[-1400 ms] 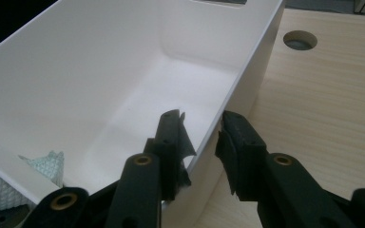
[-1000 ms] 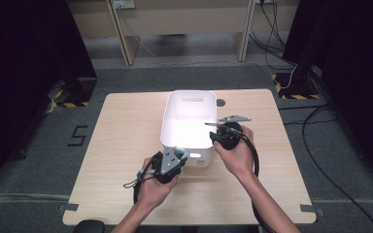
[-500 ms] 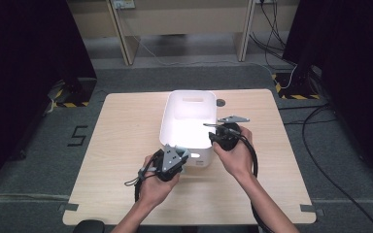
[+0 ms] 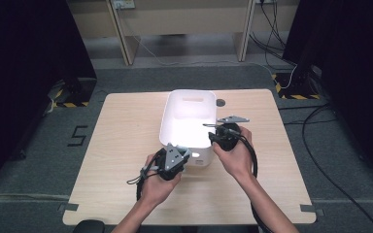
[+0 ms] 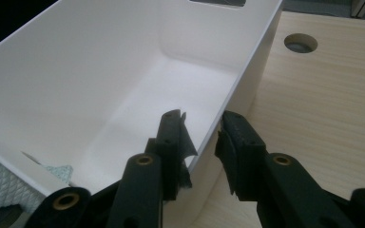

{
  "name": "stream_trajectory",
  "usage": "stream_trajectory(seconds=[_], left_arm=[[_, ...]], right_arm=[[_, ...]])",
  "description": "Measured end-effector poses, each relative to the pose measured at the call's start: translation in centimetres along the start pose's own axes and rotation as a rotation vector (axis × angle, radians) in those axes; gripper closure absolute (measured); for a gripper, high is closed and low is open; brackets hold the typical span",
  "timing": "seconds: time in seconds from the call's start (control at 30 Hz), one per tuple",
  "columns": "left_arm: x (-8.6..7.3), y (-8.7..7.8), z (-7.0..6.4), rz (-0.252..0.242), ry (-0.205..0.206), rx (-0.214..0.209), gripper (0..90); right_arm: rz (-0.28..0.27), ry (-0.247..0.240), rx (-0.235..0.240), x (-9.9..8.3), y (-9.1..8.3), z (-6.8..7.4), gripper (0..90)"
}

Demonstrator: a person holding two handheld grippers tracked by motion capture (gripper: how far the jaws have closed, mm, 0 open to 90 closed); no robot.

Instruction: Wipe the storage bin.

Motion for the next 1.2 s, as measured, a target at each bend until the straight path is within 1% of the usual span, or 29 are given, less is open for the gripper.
stream_trajectory(seconds=[0.27, 0.37, 0.47, 0.5, 0.57, 0.6, 0.63, 0.67, 0.83, 0.9, 0.93, 0.97, 1.03, 1.07, 1.1, 1.13, 1.17, 1.2], left_arm=[[0.0, 0.1, 0.0, 0.002, -0.004, 0.001, 81.9], [0.0, 0.1, 0.0, 0.007, 0.002, 0.003, 81.9], [0.0, 0.2, 0.1, 0.007, -0.004, 0.002, 81.9], [0.1, 0.3, 0.3, -0.001, 0.003, 0.007, 81.9], [0.1, 0.4, 0.5, 0.001, -0.001, 0.008, 81.9], [0.0, 0.4, 0.4, 0.004, -0.018, 0.006, 81.9], [0.1, 0.4, 0.6, -0.001, -0.006, 0.009, 81.9], [0.0, 0.4, 0.5, 0.006, -0.018, 0.007, 81.9], [0.0, 0.4, 0.4, 0.008, -0.012, 0.011, 81.9], [-0.1, 0.5, 0.2, 0.008, -0.009, 0.01, 81.9], [-0.1, 0.6, 0.3, 0.004, 0.004, 0.013, 81.9], [-0.2, 0.6, 0.2, 0.01, -0.006, 0.009, 81.9], [-0.2, 0.7, 0.0, 0.008, -0.008, 0.007, 81.9], [-0.2, 0.8, 0.1, 0.008, 0.007, 0.007, 81.9], [-0.3, 0.9, -0.1, 0.015, -0.004, 0.003, 81.9], [-0.3, 1.0, -0.1, 0.011, 0.009, 0.005, 81.9], [-0.5, 1.1, -0.1, 0.018, 0.009, 0.001, 81.9], [-0.6, 1.1, -0.2, 0.024, -0.003, -0.003, 81.9]], right_arm=[[-0.004, 0.002, 0.001, 0.0, 0.0, 0.1, 70.3], [-0.005, 0.004, -0.003, 0.0, 0.0, 0.1, 70.3], [-0.004, 0.005, -0.003, 0.0, 0.0, 0.1, 70.2], [-0.005, 0.005, -0.004, 0.0, 0.0, 0.1, 70.1], [-0.005, 0.01, 0.001, 0.0, 0.0, 0.2, 69.7], [-0.006, 0.011, 0.003, 0.0, 0.0, 0.2, 69.6], [-0.005, 0.012, 0.002, 0.0, 0.0, 0.3, 69.5], [-0.007, 0.014, 0.004, 0.1, 0.1, 0.3, 69.5], [-0.007, 0.019, 0.005, 0.1, 0.1, 0.2, 69.5], [-0.007, 0.022, 0.006, 0.1, 0.1, 0.3, 69.5], [-0.006, 0.02, 0.004, 0.1, 0.1, 0.3, 69.5], [-0.006, 0.021, 0.005, 0.1, 0.1, 0.3, 69.5], [-0.007, 0.02, 0.006, 0.1, 0.1, 0.3, 69.5], [-0.006, 0.019, 0.006, 0.1, 0.1, 0.3, 69.4], [-0.005, 0.019, 0.007, 0.1, 0.1, 0.3, 69.5], [-0.006, 0.019, 0.007, 0.1, 0.1, 0.2, 69.5], [-0.006, 0.022, 0.007, 0.1, 0.1, 0.3, 69.4], [-0.006, 0.02, 0.008, 0.1, 0.1, 0.3, 69.4]])
Point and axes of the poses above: each handheld gripper's, and its own axes: y roughly forward along the jaws, x roughly out of its top, z roughly to its left, the point moved 10 cm from there along y, roughly forward along the jaws
